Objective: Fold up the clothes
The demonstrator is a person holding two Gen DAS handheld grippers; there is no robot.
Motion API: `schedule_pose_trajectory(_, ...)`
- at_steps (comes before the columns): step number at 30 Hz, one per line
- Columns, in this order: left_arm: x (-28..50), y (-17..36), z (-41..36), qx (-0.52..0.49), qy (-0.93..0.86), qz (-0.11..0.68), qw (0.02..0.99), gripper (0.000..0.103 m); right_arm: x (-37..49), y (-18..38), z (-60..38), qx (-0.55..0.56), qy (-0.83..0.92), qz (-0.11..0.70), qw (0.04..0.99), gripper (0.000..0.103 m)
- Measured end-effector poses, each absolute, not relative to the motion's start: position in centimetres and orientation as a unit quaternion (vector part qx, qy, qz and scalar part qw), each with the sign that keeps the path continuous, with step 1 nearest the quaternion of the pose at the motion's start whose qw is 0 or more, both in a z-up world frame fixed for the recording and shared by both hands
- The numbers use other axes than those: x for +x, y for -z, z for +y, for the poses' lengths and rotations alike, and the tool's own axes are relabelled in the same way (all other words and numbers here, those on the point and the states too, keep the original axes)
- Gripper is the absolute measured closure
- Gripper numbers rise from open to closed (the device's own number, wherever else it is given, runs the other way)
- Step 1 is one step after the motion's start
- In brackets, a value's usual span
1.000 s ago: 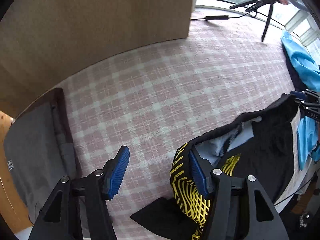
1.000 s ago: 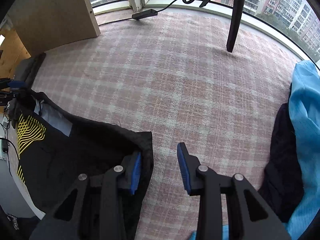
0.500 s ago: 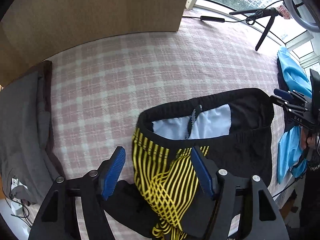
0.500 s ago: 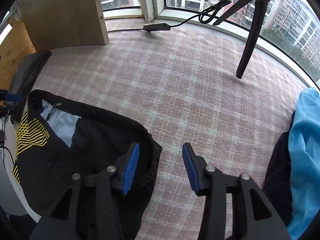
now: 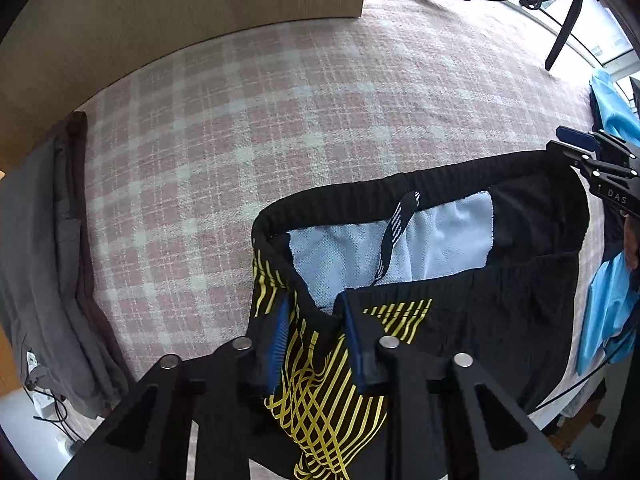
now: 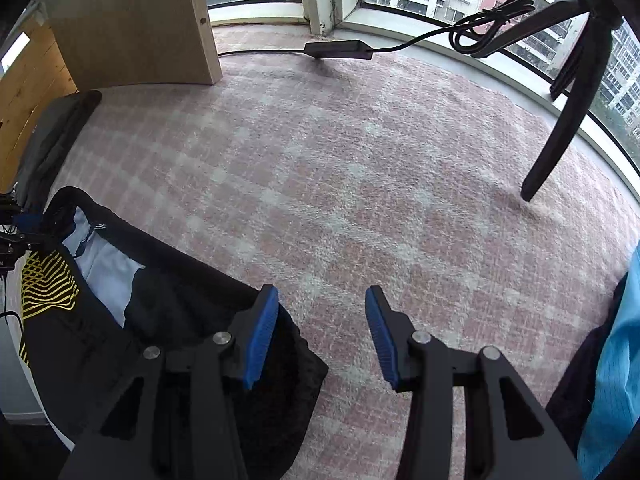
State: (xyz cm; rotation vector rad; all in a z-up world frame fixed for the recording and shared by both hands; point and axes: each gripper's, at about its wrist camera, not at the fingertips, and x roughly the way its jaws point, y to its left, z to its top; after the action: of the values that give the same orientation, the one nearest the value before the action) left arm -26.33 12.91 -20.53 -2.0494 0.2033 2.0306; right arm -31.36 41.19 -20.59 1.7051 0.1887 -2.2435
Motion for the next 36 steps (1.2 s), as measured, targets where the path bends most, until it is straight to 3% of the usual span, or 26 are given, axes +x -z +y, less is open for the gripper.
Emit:
schedule_pose_trajectory(6, -25.0, 17.3, 9.8, -0.679, -0.716, 0.067, 0.147, 0.090, -30.9, 21.6, 39.9, 0.615, 0.761, 0.086, 0.186, 0.059)
schedule_pose_trajectory(8, -24.7, 15.9, 8.4, -0.670, -0.724, 0.064, 0.152, 0.091, -30.5, 21.6, 39.5, 0.615, 0.760, 0.096, 0.187, 0.072)
schedule_pose_trajectory(9, -24.6, 15.3, 7.8, -0.664, -0.729, 0.064, 0.153, 0.091, -30.3, 21.4, 39.4, 0.614, 0.760, 0.088, 0.191, 0.091)
schedule_pose_trajectory(10, -24.6, 14.6, 7.1, -0.658, -0.734, 0.063, 0.155, 0.091, -30.2, 21.1, 39.5, 0.611, 0.764, 0.076, 0.193, 0.092)
schedule_pose_trajectory(13, -25.4, 14.4, 4.5, -0.650, -0.747, 0.049, 0.131, 0.091, -30.6, 19.9, 40.7, 0.598, 0.785, 0.010, 0.164, 0.089)
schedule_pose_trajectory(15, -27.0, 16.0, 3.5, -0.647, -0.753, 0.041, 0.109, 0.083, -30.7, 19.5, 41.1, 0.591, 0.792, -0.018, 0.156, 0.074)
schedule_pose_trajectory(16, -27.6, 16.7, 3.0, -0.648, -0.755, 0.042, 0.089, 0.083, -30.6, 19.3, 41.1, 0.585, 0.796, -0.016, 0.154, 0.067)
schedule_pose_trajectory(18, -28.4, 17.3, 1.7, -0.647, -0.757, 0.037, 0.077, 0.074, -30.0, 19.0, 41.0, 0.577, 0.803, -0.003, 0.149, 0.062)
schedule_pose_trajectory(24, -24.6, 17.0, 1.9, -0.642, -0.751, 0.033, 0.149, 0.048, -28.2, 19.0, 42.9, 0.575, 0.802, -0.009, 0.161, 0.061)
schedule_pose_trajectory(31, -24.5, 19.4, 6.5, -0.634, -0.752, 0.074, 0.166, 0.046, -26.7, 19.1, 44.6, 0.572, 0.804, -0.035, 0.159, 0.061)
schedule_pose_trajectory(32, -24.8, 19.8, 7.1, -0.635, -0.750, 0.081, 0.167, 0.051, -26.7, 18.9, 44.8, 0.569, 0.806, -0.043, 0.159, 0.061)
schedule_pose_trajectory(33, -24.9, 20.2, 7.3, -0.637, -0.747, 0.086, 0.170, 0.077, -26.6, 18.6, 45.1, 0.567, 0.807, -0.050, 0.159, 0.061)
schedule_pose_trajectory(34, -25.0, 20.5, 7.5, -0.639, -0.744, 0.089, 0.173, 0.096, -26.6, 18.3, 45.3, 0.565, 0.808, -0.057, 0.159, 0.061)
schedule_pose_trajectory(36, -25.3, 20.8, 7.0, -0.641, -0.743, 0.083, 0.172, 0.101, -26.4, 17.7, 45.7, 0.557, 0.813, -0.058, 0.160, 0.061)
